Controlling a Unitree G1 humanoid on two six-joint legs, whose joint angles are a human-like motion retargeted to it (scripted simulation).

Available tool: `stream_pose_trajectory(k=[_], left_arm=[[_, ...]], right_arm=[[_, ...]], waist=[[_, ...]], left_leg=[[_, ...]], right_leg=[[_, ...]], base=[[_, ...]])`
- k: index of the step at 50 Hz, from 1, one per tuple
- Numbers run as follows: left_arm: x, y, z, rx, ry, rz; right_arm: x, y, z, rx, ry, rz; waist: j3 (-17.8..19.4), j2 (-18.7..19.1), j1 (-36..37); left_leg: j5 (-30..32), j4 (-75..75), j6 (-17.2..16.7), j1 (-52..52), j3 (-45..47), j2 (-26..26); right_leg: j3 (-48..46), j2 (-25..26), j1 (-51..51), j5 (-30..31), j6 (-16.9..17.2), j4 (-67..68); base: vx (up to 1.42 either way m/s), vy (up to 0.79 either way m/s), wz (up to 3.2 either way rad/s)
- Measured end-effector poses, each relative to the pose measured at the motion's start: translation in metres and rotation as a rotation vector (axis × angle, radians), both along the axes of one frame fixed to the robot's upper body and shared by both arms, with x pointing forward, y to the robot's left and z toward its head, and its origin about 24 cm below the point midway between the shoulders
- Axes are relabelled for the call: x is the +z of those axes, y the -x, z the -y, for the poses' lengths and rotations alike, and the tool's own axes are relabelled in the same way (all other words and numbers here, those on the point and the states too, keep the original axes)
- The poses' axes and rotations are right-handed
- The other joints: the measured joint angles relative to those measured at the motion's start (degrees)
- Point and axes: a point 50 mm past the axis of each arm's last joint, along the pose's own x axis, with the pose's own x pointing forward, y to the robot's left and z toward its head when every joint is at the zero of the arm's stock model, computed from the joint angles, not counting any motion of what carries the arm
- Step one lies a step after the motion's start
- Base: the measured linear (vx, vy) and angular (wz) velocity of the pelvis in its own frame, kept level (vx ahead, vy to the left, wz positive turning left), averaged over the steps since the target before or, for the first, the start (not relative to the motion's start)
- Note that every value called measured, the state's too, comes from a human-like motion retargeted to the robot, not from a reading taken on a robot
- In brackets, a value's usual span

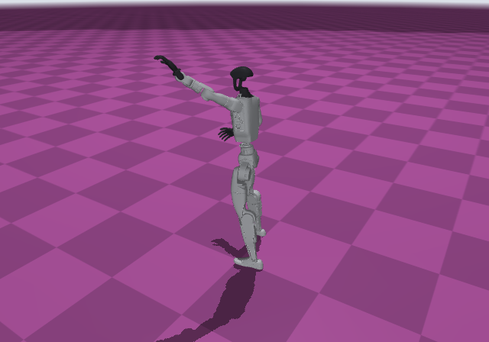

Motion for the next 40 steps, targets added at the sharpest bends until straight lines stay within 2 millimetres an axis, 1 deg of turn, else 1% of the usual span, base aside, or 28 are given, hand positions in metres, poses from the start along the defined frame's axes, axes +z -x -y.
stream_pose_trajectory(k=[3, 6, 9, 11, 13, 15, 17, 18, 20, 22, 23, 25, 28, 30, 32, 33, 35, 37, 40], left_arm=[[0.023, -0.014, 0.051, -0.102, -0.213, 0.024], [0.04, -0.025, 0.116, -0.257, -0.411, 0.049], [0.045, -0.032, 0.191, -0.454, -0.593, 0.046], [0.038, -0.034, 0.244, -0.599, -0.701, 0.018], [0.023, -0.034, 0.297, -0.742, -0.807, -0.029], [-0.001, -0.033, 0.346, -0.877, -0.9, -0.104], [-0.036, -0.037, 0.387, -1.015, -0.937, -0.23], [-0.057, -0.041, 0.403, -1.088, -0.926, -0.317], [-0.108, -0.053, 0.428, -1.226, -0.836, -0.547], [-0.164, -0.066, 0.441, -1.307, -0.72, -0.793], [-0.19, -0.069, 0.445, -1.332, -0.684, -0.884], [-0.239, -0.072, 0.448, -1.358, -0.659, -1.004], [-0.313, -0.078, 0.444, -1.364, -0.572, -1.112], [-0.362, -0.073, 0.443, -1.368, -0.473, -1.195], [-0.398, -0.06, 0.447, -1.388, -0.421, -1.26], [-0.412, -0.052, 0.449, -1.403, -0.407, -1.275], [-0.43, -0.041, 0.452, -1.428, -0.371, -1.291], [-0.441, -0.035, 0.45, -1.439, -0.318, -1.307], [-0.447, -0.03, 0.448, -1.466, -0.293, -1.317]], right_arm=[[0.005, 0.011, 0.016, -0.042, 0.032, 0.023], [0.011, 0.02, 0.026, -0.064, 0.074, 0.039], [0.013, 0.025, 0.028, -0.084, 0.098, 0.054], [0.013, 0.026, 0.027, -0.09, 0.1, 0.063], [0.013, 0.026, 0.024, -0.087, 0.088, 0.07], [0.013, 0.023, 0.019, -0.071, 0.073, 0.072], [0.013, 0.018, 0.01, -0.034, 0.067, 0.074], [0.014, 0.014, 0.004, -0.011, 0.064, 0.076], [0.013, 0.005, -0.013, 0.042, 0.047, 0.078], [0.012, -0.001, -0.029, 0.089, 0.018, 0.079], [0.012, -0.003, -0.035, 0.108, 0.008, 0.083], [0.016, -0.007, -0.045, 0.147, -0.004, 0.103], [0.019, -0.012, -0.057, 0.216, 0.009, 0.111], [0.016, -0.011, -0.064, 0.259, 0.013, 0.089], [0.011, -0.007, -0.069, 0.29, 0.024, 0.059], [0.008, -0.005, -0.07, 0.3, 0.032, 0.044], [0.001, 0.001, -0.068, 0.302, 0.036, 0.009], [-0.006, 0.01, -0.063, 0.289, 0.025, -0.028], [-0.01, 0.021, -0.053, 0.28, 0.036, -0.059]], waist=[[-1.2, 2.32, 0.59], [-2.18, 3.56, 1.24], [-2.68, 3.83, 1.59], [-2.82, 3.59, 1.37], [-2.76, 3.21, 0.82], [-2.42, 2.75, -0.12], [-1.65, 2.03, -1.82], [-1.14, 1.55, -2.96], [0.08, 0.4, -5.8], [1.34, -0.36, -8.81], [2.0, -0.4, -10.19], [3.47, -0.24, -12.83], [5.97, 0.48, -16.05], [7.15, 0.94, -17.39], [7.7, 1.18, -18.16], [7.84, 1.28, -18.46], [8.07, 1.43, -18.88], [8.04, 1.41, -19.19], [7.79, 1.68, -19.21]], left_leg=[[-0.29, -0.38, 0.3, 0.24, 0.19, -0.31], [-0.65, -0.45, 0.63, 0.44, 0.52, -0.7], [-0.94, -0.28, 0.98, 0.65, 0.87, -1.21], [-1.12, -0.11, 1.25, 0.77, 1.05, -1.57], [-1.28, 0.06, 1.57, 0.91, 1.18, -1.89], [-1.4, 0.2, 1.95, 1.09, 1.3, -2.16], [-1.57, 0.35, 2.39, 1.35, 1.46, -2.34], [-1.68, 0.43, 2.61, 1.51, 1.55, -2.42], [-1.95, 0.68, 3.0, 1.91, 1.77, -2.51], [-2.19, 0.93, 3.26, 2.24, 2.13, -2.56], [-2.27, 1.03, 3.34, 2.34, 2.39, -2.6], [-2.36, 1.29, 3.53, 2.41, 3.14, -2.74], [-2.34, 1.77, 3.85, 2.31, 4.99, -2.94], [-2.25, 2.0, 4.12, 2.23, 6.46, -3.05], [-2.12, 2.13, 4.41, 2.16, 7.78, -3.17], [-2.08, 2.21, 4.55, 2.11, 8.38, -3.22], [-2.05, 2.36, 4.82, 1.99, 9.32, -3.31], [-1.99, 2.27, 4.97, 2.02, 9.73, -3.37], [-1.85, 1.98, 5.02, 1.95, 9.81, -3.3]], right_leg=[[0.24, -0.23, 0.04, 0.24, -0.62, -0.32], [0.71, -0.51, 0.02, 0.51, -0.93, -0.56], [1.22, -0.93, 0.1, 0.89, -0.74, -0.82], [1.51, -1.24, 0.19, 1.12, -0.52, -0.95], [1.79, -1.51, 0.24, 1.3, -0.37, -0.98], [2.1, -1.73, 0.26, 1.41, -0.37, -0.88], [2.49, -1.86, 0.28, 1.46, -0.53, -0.68], [2.69, -1.9, 0.31, 1.47, -0.65, -0.57], [3.16, -1.94, 0.46, 1.44, -0.97, -0.32], [3.78, -1.89, 0.51, 1.45, -1.31, -0.16], [4.16, -1.88, 0.43, 1.5, -1.4, -0.11], [5.1, -1.89, 0.04, 1.73, -1.34, -0.04], [7.24, -1.78, -1.16, 2.08, -1.44, 0.07], [8.87, -1.6, -2.07, 2.26, -1.81, -0.03], [10.26, -1.45, -2.76, 2.39, -2.07, -0.4], [10.87, -1.37, -3.05, 2.45, -2.08, -0.62], [11.77, -1.26, -3.46, 2.6, -1.88, -1.11], [12.03, -1.22, -3.47, 2.8, -1.34, -1.63], [11.84, -1.11, -3.4, 3.02, -0.5, -2.22]], base=[[0.03, 0.1, -0.06], [0.02, 0.09, -0.12], [0.02, 0.08, -0.13], [0.02, 0.07, -0.11], [0.01, 0.06, -0.1], [0.01, 0.06, -0.11], [0.0, 0.0, 0.0], [0.0, 0.0, 0.0], [0.0, 0.0, 0.0], [-0.02, 0.03, -0.21], [-0.02, 0.02, -0.27], [-0.03, 0.01, -0.36], [-0.03, 0.0, -0.55], [-0.02, -0.02, -0.65], [-0.01, -0.04, -0.59], [0.0, -0.05, -0.51], [0.0, -0.05, -0.39], [0.01, -0.06, -0.18], [0.01, -0.06, 0.0]])
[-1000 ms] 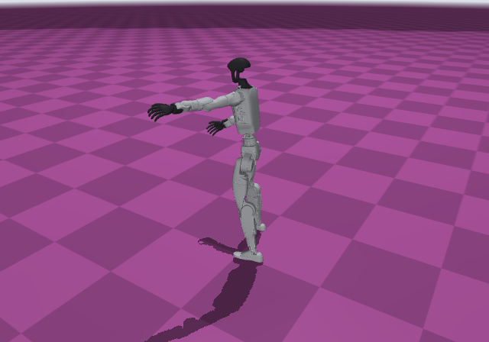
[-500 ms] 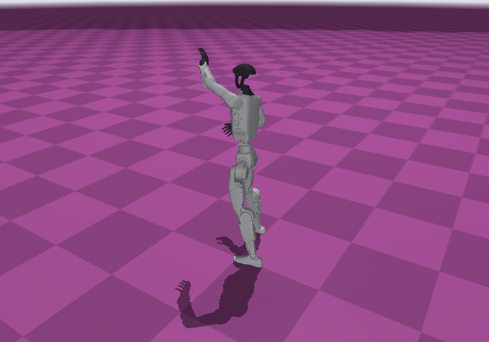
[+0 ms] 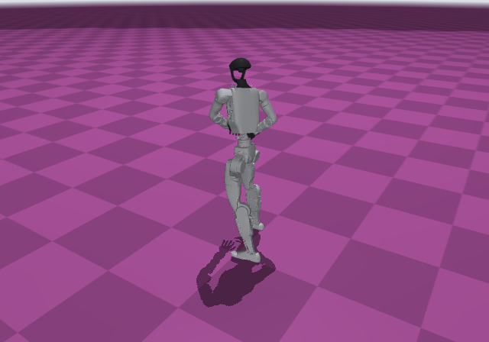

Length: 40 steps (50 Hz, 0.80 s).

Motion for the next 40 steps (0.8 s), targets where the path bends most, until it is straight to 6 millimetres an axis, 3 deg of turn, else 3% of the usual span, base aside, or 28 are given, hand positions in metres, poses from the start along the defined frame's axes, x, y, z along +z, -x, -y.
stream_pose_trajectory(k=[8, 15, 20, 23, 26, 30, 36, 40], left_arm=[[0.011, 0.001, 0.0, -0.036, 0.06, -0.009], [0.034, -0.013, -0.026, 0.042, 0.36, -0.067], [0.037, -0.011, -0.049, 0.108, 0.601, -0.064], [0.028, -0.013, -0.071, 0.246, 0.682, -0.223], [0.011, -0.018, -0.106, 0.447, 0.749, -0.36], [-0.015, -0.02, -0.17, 0.732, 0.789, -0.366], [-0.061, -0.01, -0.29, 1.351, 0.933, -0.539], [-0.088, 0.022, -0.375, 1.917, 1.142, -0.55]], right_arm=[[-0.008, 0.021, 0.009, 0.0, -0.037, -0.051], [-0.029, 0.037, 0.001, -0.068, -0.223, -0.104], [-0.052, 0.059, -0.008, -0.155, -0.234, -0.169], [-0.069, 0.07, -0.016, -0.188, -0.304, -0.266], [-0.083, 0.083, -0.021, -0.195, -0.387, -0.376], [-0.094, 0.095, -0.024, -0.195, -0.436, -0.458], [-0.098, 0.087, -0.04, -0.143, -0.412, -0.467], [-0.095, 0.082, -0.041, -0.149, -0.387, -0.427]], waist=[[-2.21, -0.23, 1.36], [-3.62, -4.19, 6.71], [-4.19, -8.91, 13.65], [-4.47, -11.38, 18.37], [-4.83, -13.33, 22.57], [-4.66, -15.7, 27.66], [-0.7, -16.73, 31.6], [2.67, -15.76, 31.08]], left_leg=[[0.62, -0.04, -0.22, -1.42, -2.77, 0.66], [1.13, 3.01, 0.23, -4.99, -5.67, 0.07], [3.01, 6.48, -0.74, -7.89, 7.05, -0.13], [3.09, 6.81, -0.38, -8.6, 11.39, 0.08], [2.46, 5.47, -0.24, -8.35, 9.11, 0.0], [1.82, 3.33, -1.17, -8.09, 5.49, 0.35], [2.51, 0.78, -2.83, -7.48, -1.22, 3.6], [3.62, -0.05, -3.11, -7.12, -7.35, 5.47]], right_leg=[[-3.34, 0.13, 0.85, -0.58, 0.57, -0.64], [-7.26, -1.16, 1.22, -1.16, 1.48, -0.24], [-11.18, -3.69, 2.26, -1.52, 2.43, -0.56], [-13.26, -4.19, 2.66, -1.77, 2.26, -0.41], [-15.15, -4.33, 2.74, -2.76, 1.47, 1.24], [-17.51, -4.45, 1.51, -4.31, -0.47, 6.21], [-20.01, -3.55, -1.92, -1.73, -4.05, 20.29], [-10.79, 0.26, -5.43, -0.49, -3.11, 27.86]], base=[[0.02, -0.06, 0.32], [-0.02, -0.06, 0.52], [-0.01, 0.0, 0.69], [0.02, 0.07, 0.58], [0.04, 0.11, 0.54], [0.04, 0.11, 0.62], [0.02, 0.06, 0.91], [0.03, -0.01, 1.32]])
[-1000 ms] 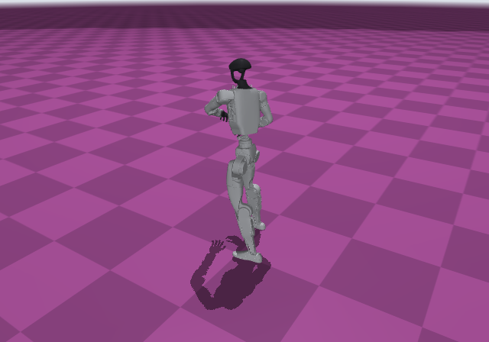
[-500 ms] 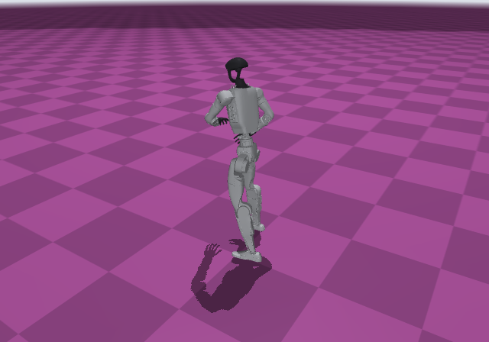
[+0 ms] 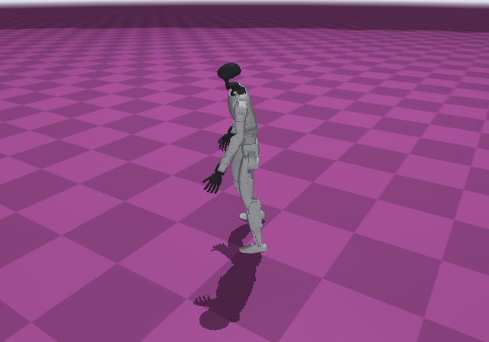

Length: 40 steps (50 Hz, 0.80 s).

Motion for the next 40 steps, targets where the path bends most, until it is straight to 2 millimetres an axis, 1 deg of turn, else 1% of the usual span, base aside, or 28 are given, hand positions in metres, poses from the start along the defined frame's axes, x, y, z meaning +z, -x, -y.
stream_pose_trajectory(k=[2, 3, 5, 6, 7, 9, 10, 12, 13, 15, 17, 18, 20, 21, 22, 23, 24, 25, 26, 28, 30, 31, 33, 35, 38, 40], left_arm=[[0.0, 0.021, -0.036, 0.348, 0.079, 0.003], [0.004, 0.03, -0.051, 0.523, 0.112, 0.033], [0.016, 0.043, -0.075, 0.829, 0.145, 0.123], [0.023, 0.046, -0.082, 0.928, 0.132, 0.165], [0.029, 0.049, -0.088, 1.002, 0.112, 0.194], [0.033, 0.051, -0.092, 1.019, 0.024, 0.2], [0.034, 0.05, -0.09, 0.996, -0.025, 0.195], [0.028, 0.038, -0.074, 0.895, -0.067, 0.171], [0.022, 0.032, -0.062, 0.84, -0.05, 0.158], [0.005, 0.019, -0.03, 0.731, 0.066, 0.136], [-0.013, 0.006, 0.012, 0.595, 0.251, 0.117], [-0.021, 0.001, 0.036, 0.5, 0.334, 0.108], [-0.026, -0.011, 0.084, 0.236, 0.421, 0.103], [-0.022, -0.018, 0.108, 0.057, 0.386, 0.112], [-0.018, -0.02, 0.133, -0.13, 0.335, 0.117], [-0.018, -0.015, 0.162, -0.333, 0.255, 0.117], [-0.003, -0.024, 0.187, -0.523, 0.166, 0.169], [0.02, -0.037, 0.211, -0.702, 0.061, 0.249], [0.035, -0.041, 0.236, -0.862, -0.033, 0.312], [0.064, -0.042, 0.285, -1.156, -0.219, 0.44], [0.088, -0.036, 0.328, -1.418, -0.4, 0.551], [0.097, -0.031, 0.346, -1.521, -0.479, 0.594], [0.105, -0.018, 0.377, -1.688, -0.633, 0.664], [0.101, -0.004, 0.398, -1.808, -0.777, 0.697], [0.086, 0.012, 0.41, -1.952, -0.948, 0.674], [0.08, 0.017, 0.413, -1.992, -1.001, 0.673]], right_arm=[[0.004, -0.003, 0.003, -0.021, 0.038, 0.034], [0.006, -0.005, 0.005, -0.033, 0.064, 0.055], [0.012, -0.01, 0.009, -0.065, 0.114, 0.104], [0.015, -0.015, 0.01, -0.078, 0.117, 0.122], [0.017, -0.017, 0.01, -0.094, 0.117, 0.137], [0.02, -0.018, 0.01, -0.132, 0.097, 0.156], [0.02, -0.019, 0.008, -0.151, 0.077, 0.163], [0.021, -0.02, 0.004, -0.175, 0.034, 0.164], [0.021, -0.021, 0.003, -0.176, 0.025, 0.164], [0.021, -0.023, 0.003, -0.152, 0.047, 0.167], [0.024, -0.028, 0.008, -0.101, 0.119, 0.182], [0.027, -0.031, 0.012, -0.075, 0.16, 0.195], [0.033, -0.036, 0.021, -0.038, 0.233, 0.228], [0.037, -0.037, 0.026, -0.032, 0.261, 0.246], [0.039, -0.034, 0.03, -0.029, 0.288, 0.255], [0.037, -0.021, 0.032, -0.029, 0.315, 0.245], [0.042, -0.024, 0.037, -0.028, 0.347, 0.27], [0.051, -0.035, 0.041, -0.028, 0.381, 0.313], [0.054, -0.036, 0.044, -0.022, 0.41, 0.329], [0.06, -0.035, 0.049, -0.009, 0.46, 0.356], [0.065, -0.034, 0.053, 0.001, 0.496, 0.382], [0.068, -0.035, 0.053, 0.003, 0.503, 0.4], [0.075, -0.04, 0.052, 0.008, 0.505, 0.438], [0.082, -0.046, 0.049, 0.018, 0.487, 0.474], [0.089, -0.054, 0.044, 0.02, 0.443, 0.495], [0.088, -0.056, 0.04, 0.007, 0.421, 0.488]], waist=[[1.54, 0.31, -0.56], [2.35, 0.35, -0.8], [4.02, 0.12, -1.19], [4.89, -0.34, -1.42], [5.65, -0.77, -1.6], [6.84, -1.5, -1.71], [7.52, -1.86, -1.74], [8.69, -1.77, -1.21], [9.17, -1.35, -0.85], [9.9, -0.06, -0.53], [10.36, 1.6, -1.2], [10.52, 2.48, -1.87], [10.7, 4.24, -3.73], [10.67, 5.06, -4.88], [10.4, 5.85, -5.98], [9.69, 6.57, -6.98], [9.57, 7.41, -8.19], [9.75, 8.29, -9.5], [9.4, 9.04, -11.06], [8.58, 10.52, -14.38], [7.99, 11.96, -18.07], [8.11, 12.61, -20.16], [8.95, 13.76, -24.64], [10.74, 14.51, -29.48], [14.27, 14.47, -35.91], [16.08, 13.71, -38.98]], left_leg=[[0.28, -0.27, -0.3, -0.18, -2.91, 0.2], [0.31, -0.37, -0.44, -0.35, -4.19, 0.09], [0.23, -0.53, -0.51, -0.77, -6.36, -0.62], [0.39, -0.54, 0.39, -1.18, -7.31, -1.52], [0.52, -0.58, 1.12, -1.51, -8.2, -2.41], [0.69, -0.85, 1.78, -1.83, -9.69, -4.21], [0.81, -0.99, 2.0, -2.0, -10.44, -5.15], [1.16, -1.25, 1.93, -2.39, -11.65, -6.22], [1.37, -1.37, 1.78, -2.58, -12.09, -6.41], [1.81, -1.65, 1.35, -2.83, -12.72, -6.42], [2.24, -2.1, 1.04, -2.71, -12.98, -6.22], [2.42, -2.4, 0.96, -2.54, -13.03, -6.07], [2.66, -2.98, 1.02, -2.08, -12.82, -5.71], [2.66, -3.13, 1.13, -1.86, -12.29, -5.47], [2.61, -3.27, 1.23, -1.32, -11.54, -5.21], [2.49, -3.39, 1.31, -0.14, -10.34, -4.92], [2.53, -3.04, 1.33, -0.44, -8.24, -4.43], [2.67, -2.46, 1.32, -1.47, -5.69, -3.84], [2.87, -1.8, 1.38, -1.57, -1.98, -3.18], [3.44, -0.43, 1.65, -1.55, 6.38, -1.79], [3.96, 0.85, 1.92, -1.22, 14.64, -0.62], [3.95, 1.34, 1.82, -1.01, 17.51, -0.34], [3.63, 2.12, 1.28, -0.67, 21.57, -0.12], [2.99, 2.75, 0.36, -0.42, 23.86, -0.19], [1.87, 3.89, -0.98, 0.0, 27.71, -0.43], [1.05, 4.69, -1.42, 0.38, 31.05, -0.89]], right_leg=[[4.46, 1.88, -0.47, -0.94, 1.55, -1.35], [5.6, 2.12, -0.36, -1.52, 2.0, -3.07], [6.12, 1.37, 0.27, -2.84, 2.26, -8.08], [6.04, 0.42, 0.55, -2.64, 1.4, -11.34], [6.17, -0.43, 0.87, -2.45, 0.78, -14.56], [7.61, -1.62, 1.59, -1.58, 1.0, -20.3], [8.68, -2.15, 1.9, -0.69, 1.61, -22.67], [10.06, -2.83, 2.36, 0.85, 2.39, -24.81], [10.0, -3.08, 2.56, 1.16, 2.45, -25.16], [8.85, -3.5, 3.07, 1.18, 2.79, -25.46], [7.56, -3.66, 3.69, 1.15, 3.82, -25.89], [7.18, -3.6, 3.98, 1.19, 4.42, -26.18], [6.98, -3.24, 4.41, 1.27, 5.4, -26.78], [7.17, -3.02, 4.51, 1.28, 5.69, -27.06], [7.35, -2.82, 4.95, 1.26, 6.0, -27.44], [7.49, -2.67, 6.1, 1.19, 6.32, -28.01], [8.03, -2.44, 5.53, 1.26, 6.53, -28.17], [8.78, -2.16, 4.11, 1.4, 6.68, -28.12], [9.38, -2.04, 3.64, 1.51, 6.89, -28.26], [10.69, -1.92, 2.62, 1.82, 7.31, -28.59], [12.31, -1.91, 1.46, 2.31, 7.88, -29.0], [13.33, -1.89, 0.89, 2.66, 8.39, -29.29], [15.56, -1.77, -0.19, 3.49, 9.64, -30.04], [18.07, -1.55, -1.18, 4.47, 10.91, -31.01], [22.46, -1.26, -2.95, 6.11, 11.57, -32.78], [25.74, -1.22, -4.37, 7.33, 11.71, -34.02]], base=[[0.02, -0.08, 1.35], [0.02, -0.1, 1.26], [0.03, -0.13, 1.17], [0.05, -0.15, 1.1], [0.06, -0.17, 1.05], [0.05, -0.19, 1.01], [0.04, -0.19, 0.91], [0.02, -0.18, 0.73], [0.01, -0.17, 0.53], [0.01, -0.17, 0.38], [0.01, -0.18, 0.25], [0.01, -0.19, 0.14], [0.01, -0.19, 0.0], [0.02, -0.19, -0.14], [0.04, -0.18, -0.22], [0.04, -0.17, -0.31], [0.02, -0.16, -0.4], [0.0, -0.14, -0.47], [0.0, -0.12, -0.5], [0.02, -0.09, -0.54], [0.02, -0.05, -0.67], [0.02, -0.02, -0.81], [0.02, 0.01, -0.97], [0.01, 0.04, -1.14], [0.0, 0.08, -1.35], [0.0, 0.1, -1.48]])
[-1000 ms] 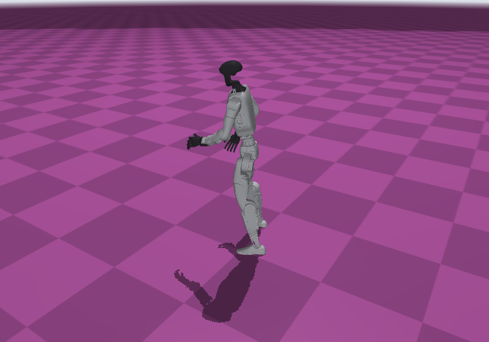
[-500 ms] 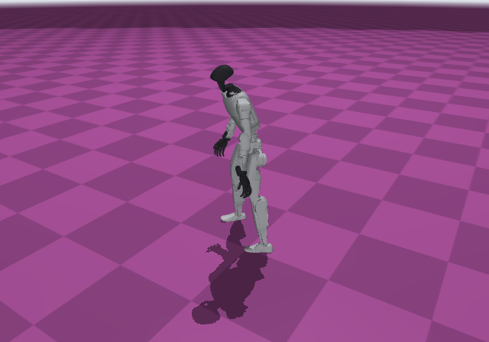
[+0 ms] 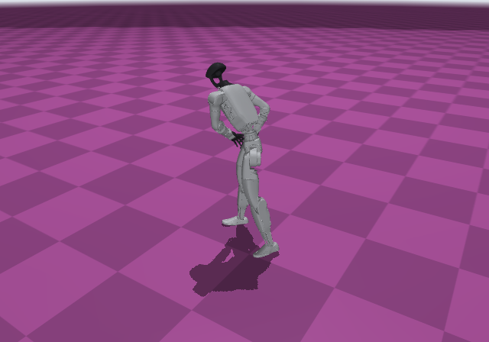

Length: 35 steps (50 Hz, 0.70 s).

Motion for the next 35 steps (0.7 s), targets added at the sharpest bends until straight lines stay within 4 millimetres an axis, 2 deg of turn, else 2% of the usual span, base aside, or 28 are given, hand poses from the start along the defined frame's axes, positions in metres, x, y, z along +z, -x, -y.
stream_pose_trajectory(k=[2, 5, 7, 8, 10, 11, 15, 18, 20, 22, 23, 25, 27, 28, 30, 32, 33, 35], left_arm=[[0.0, 0.0, 0.0, -0.02, -0.006, 0.02], [0.012, -0.005, -0.001, -0.073, 0.006, 0.048], [0.036, -0.013, -0.003, -0.142, 0.057, 0.088], [0.054, -0.017, -0.005, -0.189, 0.088, 0.117], [0.102, -0.019, -0.01, -0.305, 0.145, 0.197], [0.136, -0.016, -0.012, -0.372, 0.177, 0.258], [0.266, 0.016, -0.019, -0.583, 0.246, 0.623], [0.362, 0.039, -0.031, -0.566, 0.222, 1.048], [0.425, 0.047, -0.056, -0.428, 0.25, 1.299], [0.484, 0.034, -0.107, -0.156, 0.388, 1.438], [0.51, 0.025, -0.141, 0.005, 0.5, 1.465], [0.555, 0.03, -0.208, 0.281, 0.787, 1.472], [0.599, 0.081, -0.27, 0.435, 1.172, 1.456], [0.61, 0.111, -0.305, 0.48, 1.39, 1.418], [0.609, 0.166, -0.382, 0.525, 1.804, 1.273], [0.583, 0.201, -0.452, 0.558, 2.103, 1.123], [0.566, 0.21, -0.479, 0.584, 2.203, 1.08], [0.532, 0.214, -0.521, 0.692, 2.315, 1.046]], right_arm=[[-0.003, 0.0, -0.003, -0.01, -0.013, -0.007], [-0.005, 0.0, -0.005, -0.005, -0.009, -0.003], [-0.005, -0.001, 0.001, -0.006, -0.023, -0.011], [-0.006, 0.0, 0.008, -0.014, -0.038, -0.029], [-0.013, 0.013, 0.027, -0.065, -0.102, -0.092], [-0.018, 0.024, 0.039, -0.123, -0.153, -0.121], [-0.031, 0.087, 0.081, -0.398, -0.294, -0.179], [-0.036, 0.142, 0.105, -0.547, -0.258, -0.265], [-0.035, 0.17, 0.117, -0.555, -0.167, -0.359], [-0.035, 0.179, 0.122, -0.48, -0.081, -0.452], [-0.036, 0.176, 0.122, -0.418, -0.054, -0.495], [-0.039, 0.158, 0.112, -0.254, -0.054, -0.556], [-0.036, 0.126, 0.096, -0.076, -0.055, -0.546], [-0.03, 0.114, 0.094, -0.023, -0.032, -0.521], [-0.011, 0.097, 0.094, 0.041, 0.057, -0.449], [0.01, 0.087, 0.094, 0.055, 0.174, -0.349], [0.019, 0.083, 0.092, 0.053, 0.218, -0.292], [0.034, 0.075, 0.081, 0.009, 0.214, -0.146]], waist=[[0.39, -0.9, -2.11], [-1.75, -0.62, -5.32], [-4.38, 2.19, -8.3], [-5.89, 4.44, -9.65], [-10.08, 9.61, -10.34], [-13.06, 12.31, -8.76], [-28.05, 20.28, 4.64], [-40.37, 20.71, 21.3], [-46.4, 18.25, 32.0], [-48.94, 14.57, 38.83], [-49.26, 12.78, 40.58], [-48.51, 8.63, 40.66], [-46.71, 5.18, 38.34], [-46.29, 4.37, 38.06], [-46.02, 4.29, 37.97], [-46.21, 5.33, 38.26], [-46.14, 5.52, 38.51], [-45.86, 5.14, 39.39]], left_leg=[[-0.66, 0.78, -0.07, 0.47, 3.22, -0.5], [-1.2, 2.05, -0.23, 1.35, 5.61, -1.05], [-0.9, 2.93, -0.58, 1.86, 3.8, -0.68], [-0.65, 3.38, -0.7, 1.97, 1.96, -0.31], [-0.13, 3.88, -0.67, 2.39, -2.61, 0.37], [-0.03, 3.91, -0.47, 2.48, -5.31, 0.59], [-0.45, 2.38, 0.47, 3.09, -14.85, 0.89], [-1.35, -0.35, 0.2, 4.04, -19.29, 1.07], [-1.92, -2.0, -0.76, 4.58, -20.86, 1.18], [-2.17, -2.95, -1.67, 4.69, -21.36, 1.09], [-2.19, -3.19, -1.98, 4.62, -21.44, 1.01], [-2.14, -3.42, -2.39, 4.46, -21.7, 0.75], [-2.0, -3.44, -2.69, 3.99, -22.18, 0.47], [-1.9, -3.4, -2.78, 3.64, -22.44, 0.37], [-1.64, -3.17, -2.74, 2.69, -23.04, 0.29], [-1.32, -2.89, -2.57, 1.58, -23.66, 0.39], [-1.15, -2.82, -2.51, 1.04, -23.97, 0.5], [-0.61, -2.65, -1.66, -0.46, -24.55, 1.39]], right_leg=[[2.83, 0.02, -1.16, 1.04, 0.02, -1.03], [4.94, -0.53, -1.33, 1.19, -0.57, -1.62], [3.5, -0.91, 0.28, -0.34, -2.51, -0.68], [1.88, -1.08, 1.47, -1.48, -3.79, 0.25], [-2.52, -1.45, 4.45, -4.03, -5.87, 2.74], [-5.42, -1.74, 6.13, -5.17, -5.96, 4.01], [-17.3, -2.62, 13.38, -7.8, -3.06, 6.16], [-23.86, -2.3, 17.69, -8.65, -1.39, 5.17], [-26.3, -2.05, 19.19, -9.11, -1.19, 4.56], [-27.18, -2.09, 19.45, -9.21, -1.26, 4.4], [-27.35, -2.17, 19.36, -9.15, -1.21, 4.43], [-27.74, -2.43, 19.29, -9.06, -0.88, 4.6], [-28.3, -2.7, 19.14, -9.05, -0.3, 4.75], [-28.58, -2.8, 19.0, -9.06, -0.15, 4.79], [-29.08, -2.9, 18.56, -9.04, -0.35, 4.85], [-29.4, -2.81, 17.92, -9.21, -0.96, 4.92], [-29.51, -2.7, 17.55, -9.43, -1.4, 4.98], [-29.33, -1.86, 15.94, -10.99, -6.47, 5.87]], base=[[0.03, 0.1, -1.31], [0.1, 0.12, -0.6], [0.2, 0.13, 0.52], [0.26, 0.13, 1.22], [0.31, 0.12, 1.76], [0.33, 0.11, 2.13], [0.34, 0.12, 2.18], [0.28, 0.12, 1.51], [0.19, 0.1, 0.8], [0.1, 0.08, 0.35], [0.04, 0.06, 0.19], [-0.01, 0.02, 0.09], [-0.04, 0.02, 0.23], [-0.06, 0.02, 0.24], [-0.08, 0.01, 0.23], [-0.12, 0.0, 0.21], [-0.15, -0.02, 0.16], [-0.17, -0.02, 0.13]])
